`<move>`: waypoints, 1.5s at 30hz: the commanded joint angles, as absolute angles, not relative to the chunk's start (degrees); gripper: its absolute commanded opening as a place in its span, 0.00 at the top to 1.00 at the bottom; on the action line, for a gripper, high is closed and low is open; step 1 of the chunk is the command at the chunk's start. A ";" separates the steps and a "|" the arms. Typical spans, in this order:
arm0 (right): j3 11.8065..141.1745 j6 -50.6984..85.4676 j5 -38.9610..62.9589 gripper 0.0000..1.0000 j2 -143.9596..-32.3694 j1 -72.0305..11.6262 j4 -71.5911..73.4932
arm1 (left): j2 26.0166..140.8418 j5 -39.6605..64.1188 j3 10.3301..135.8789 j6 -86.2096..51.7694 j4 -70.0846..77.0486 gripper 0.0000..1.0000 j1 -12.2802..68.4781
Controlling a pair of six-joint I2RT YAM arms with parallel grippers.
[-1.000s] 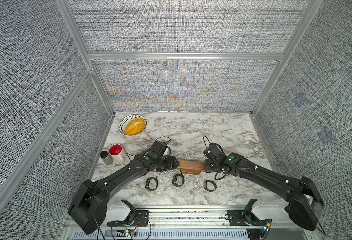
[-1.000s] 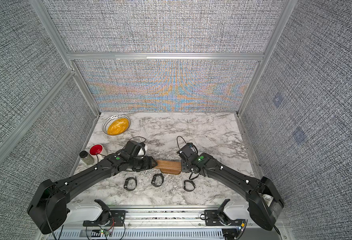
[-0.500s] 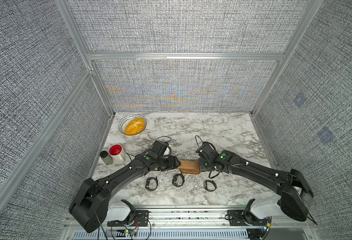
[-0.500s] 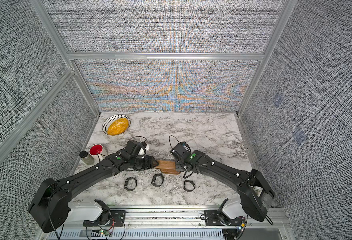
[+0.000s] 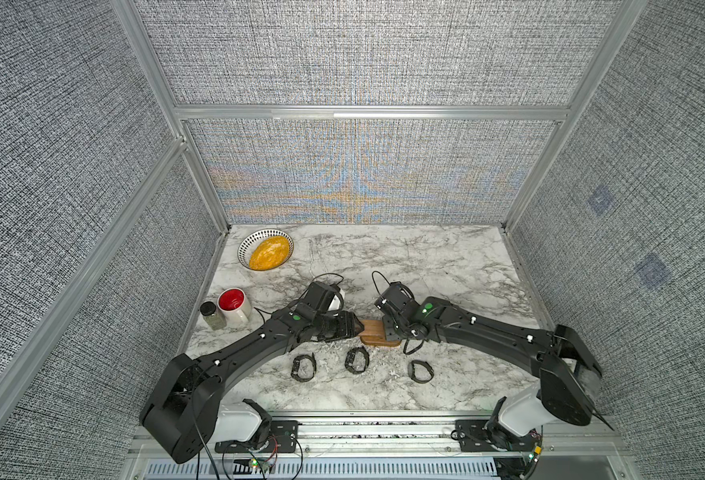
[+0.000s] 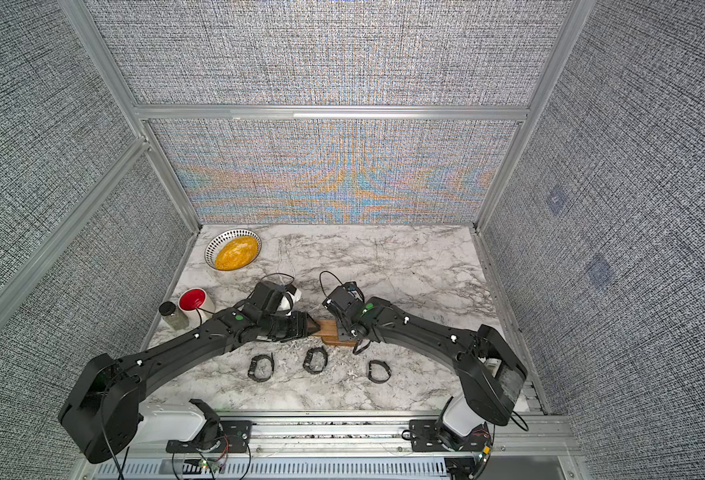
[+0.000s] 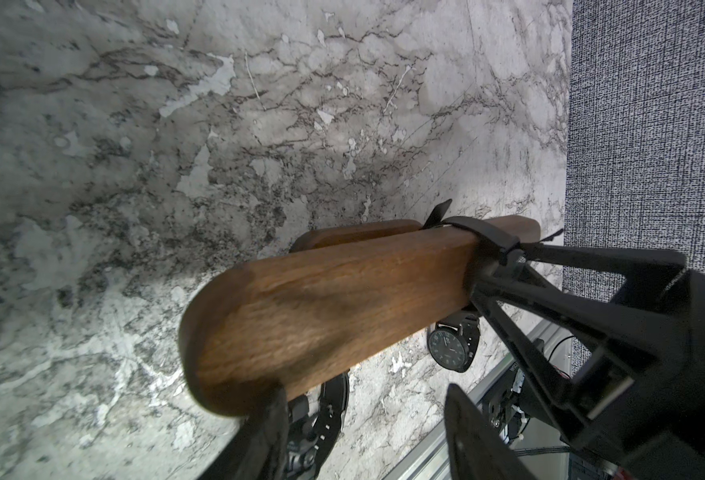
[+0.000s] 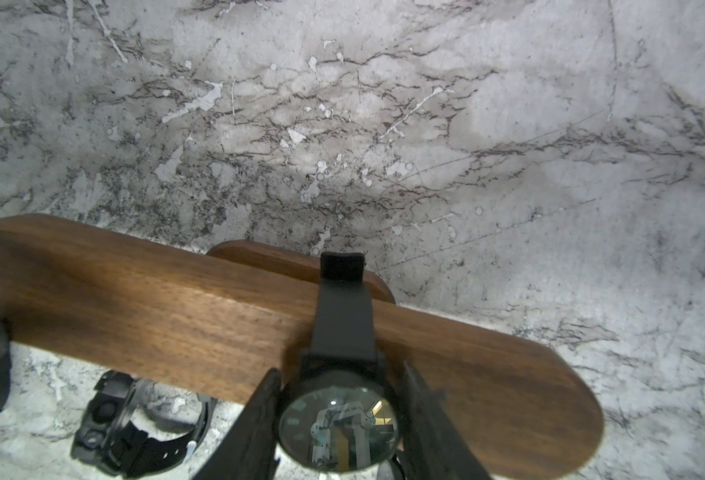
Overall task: Place watch on stand
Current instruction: Place the watch on the stand.
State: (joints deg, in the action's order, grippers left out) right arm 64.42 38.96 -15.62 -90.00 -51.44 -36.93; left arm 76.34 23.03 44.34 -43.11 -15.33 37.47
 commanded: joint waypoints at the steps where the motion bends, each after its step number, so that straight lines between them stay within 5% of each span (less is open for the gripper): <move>1: 65.08 40.23 -14.43 1.00 -91.41 -51.86 -37.79 | 76.58 22.45 43.91 -42.93 -16.33 0.39 37.44; 6: 66.32 40.36 -14.33 1.00 -92.65 -52.16 -38.40 | 75.95 22.21 43.61 -42.97 -16.50 0.39 37.44; 14: 67.66 39.84 -14.15 0.68 -93.41 -52.65 -38.71 | 73.03 20.53 43.46 -42.96 -17.89 0.34 37.35; 25: 68.69 39.56 -13.85 0.19 -91.91 -52.89 -39.78 | 71.10 19.10 43.64 -42.06 -20.39 0.12 37.35; 45: 52.14 44.94 -3.48 0.26 -67.55 -53.33 -42.04 | 61.57 16.48 40.55 -40.09 -24.79 0.05 37.35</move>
State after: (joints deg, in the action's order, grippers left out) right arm 54.59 42.72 -6.42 -69.91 -53.01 -40.66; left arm 61.78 15.25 41.04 -40.93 -25.74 37.39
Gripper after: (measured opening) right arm 0.747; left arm 0.946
